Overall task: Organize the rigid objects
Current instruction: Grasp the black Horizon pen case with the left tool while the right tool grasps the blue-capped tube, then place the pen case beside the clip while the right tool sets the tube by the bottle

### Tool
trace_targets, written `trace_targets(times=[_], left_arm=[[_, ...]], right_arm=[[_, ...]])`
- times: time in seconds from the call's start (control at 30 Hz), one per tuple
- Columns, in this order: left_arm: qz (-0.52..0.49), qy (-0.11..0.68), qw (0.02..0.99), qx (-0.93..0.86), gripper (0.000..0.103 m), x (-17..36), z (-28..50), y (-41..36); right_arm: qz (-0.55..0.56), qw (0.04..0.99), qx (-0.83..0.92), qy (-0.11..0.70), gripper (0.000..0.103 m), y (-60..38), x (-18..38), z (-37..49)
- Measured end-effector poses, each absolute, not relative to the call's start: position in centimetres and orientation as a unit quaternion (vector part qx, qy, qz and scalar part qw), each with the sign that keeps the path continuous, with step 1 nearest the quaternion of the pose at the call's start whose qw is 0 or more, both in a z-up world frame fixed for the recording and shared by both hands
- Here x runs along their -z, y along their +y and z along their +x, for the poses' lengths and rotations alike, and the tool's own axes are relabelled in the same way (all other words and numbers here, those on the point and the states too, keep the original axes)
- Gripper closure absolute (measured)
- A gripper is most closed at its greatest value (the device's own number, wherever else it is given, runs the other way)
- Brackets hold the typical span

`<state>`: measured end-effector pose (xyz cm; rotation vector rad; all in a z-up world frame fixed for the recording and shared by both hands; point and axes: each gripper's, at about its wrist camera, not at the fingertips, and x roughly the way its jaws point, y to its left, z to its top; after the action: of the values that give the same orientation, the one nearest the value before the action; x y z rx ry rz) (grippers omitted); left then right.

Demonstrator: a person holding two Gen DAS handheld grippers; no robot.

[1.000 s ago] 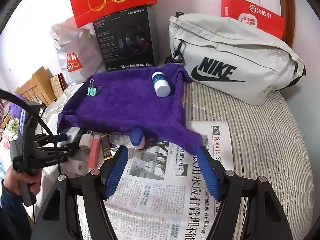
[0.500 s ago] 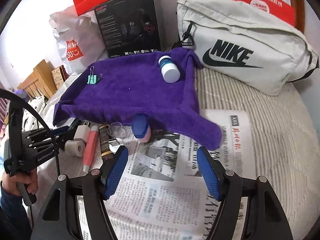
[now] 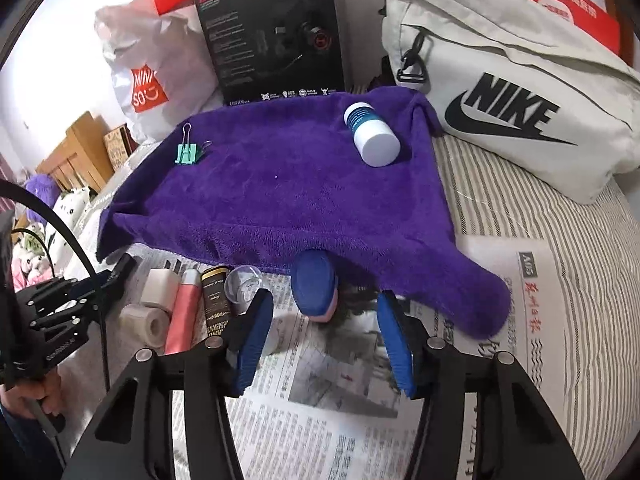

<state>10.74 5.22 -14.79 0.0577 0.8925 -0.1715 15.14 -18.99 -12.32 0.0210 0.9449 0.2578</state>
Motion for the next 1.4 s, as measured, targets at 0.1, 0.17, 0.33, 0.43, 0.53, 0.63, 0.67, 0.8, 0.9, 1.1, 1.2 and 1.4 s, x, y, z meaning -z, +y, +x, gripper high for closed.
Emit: trace_targets(times=[0.1, 0.17, 0.33, 0.43, 0.53, 0.63, 0.67, 0.8, 0.9, 1.1, 1.2, 1.4], left_arm=[[0.031, 0.431, 0.898, 0.081, 0.082, 14.8, 10.7, 5.1], [0.039, 0.430, 0.898, 0.078, 0.082, 14.8, 10.6, 4.9], [0.034, 0.431, 0.898, 0.080, 0.082, 14.8, 10.7, 4.9], [0.033, 0.431, 0.898, 0.081, 0.082, 14.8, 10.7, 5.0], [0.030, 0.431, 0.898, 0.083, 0.082, 14.8, 10.8, 5.2], [0.032, 0.431, 0.898, 0.082, 0.082, 14.7, 10.8, 5.2], [0.032, 0.431, 0.898, 0.081, 0.082, 14.8, 10.8, 5.2], [0.032, 0.431, 0.898, 0.081, 0.082, 14.8, 10.8, 5.2], [0.033, 0.431, 0.898, 0.081, 0.082, 14.8, 10.8, 5.2], [0.031, 0.431, 0.898, 0.082, 0.082, 14.8, 10.7, 5.2], [0.025, 0.431, 0.898, 0.085, 0.082, 14.8, 10.8, 5.5], [0.014, 0.431, 0.898, 0.091, 0.082, 14.7, 10.8, 6.1]], right_arm=[[0.004, 0.879, -0.123, 0.462, 0.065, -18.5, 13.1, 15.9], [-0.002, 0.877, -0.121, 0.465, 0.071, -18.3, 13.7, 16.1], [-0.021, 0.886, -0.119, 0.448, 0.074, -17.4, 13.8, 16.6], [-0.041, 0.884, -0.120, 0.450, 0.082, -17.1, 13.7, 16.4], [-0.044, 0.884, -0.121, 0.449, 0.082, -17.8, 13.0, 15.2], [-0.043, 0.886, -0.123, 0.445, 0.082, -18.6, 12.6, 14.0], [-0.044, 0.885, -0.122, 0.446, 0.082, -18.8, 12.9, 13.7], [-0.038, 0.890, -0.123, 0.437, 0.082, -19.4, 13.9, 13.1], [-0.032, 0.892, -0.124, 0.434, 0.082, -19.6, 13.9, 12.9], [-0.012, 0.890, -0.133, 0.435, 0.081, -20.2, 14.0, 13.0], [-0.006, 0.890, -0.137, 0.436, 0.080, -20.2, 14.0, 13.0], [-0.006, 0.890, -0.135, 0.435, 0.081, -20.2, 14.0, 13.0]])
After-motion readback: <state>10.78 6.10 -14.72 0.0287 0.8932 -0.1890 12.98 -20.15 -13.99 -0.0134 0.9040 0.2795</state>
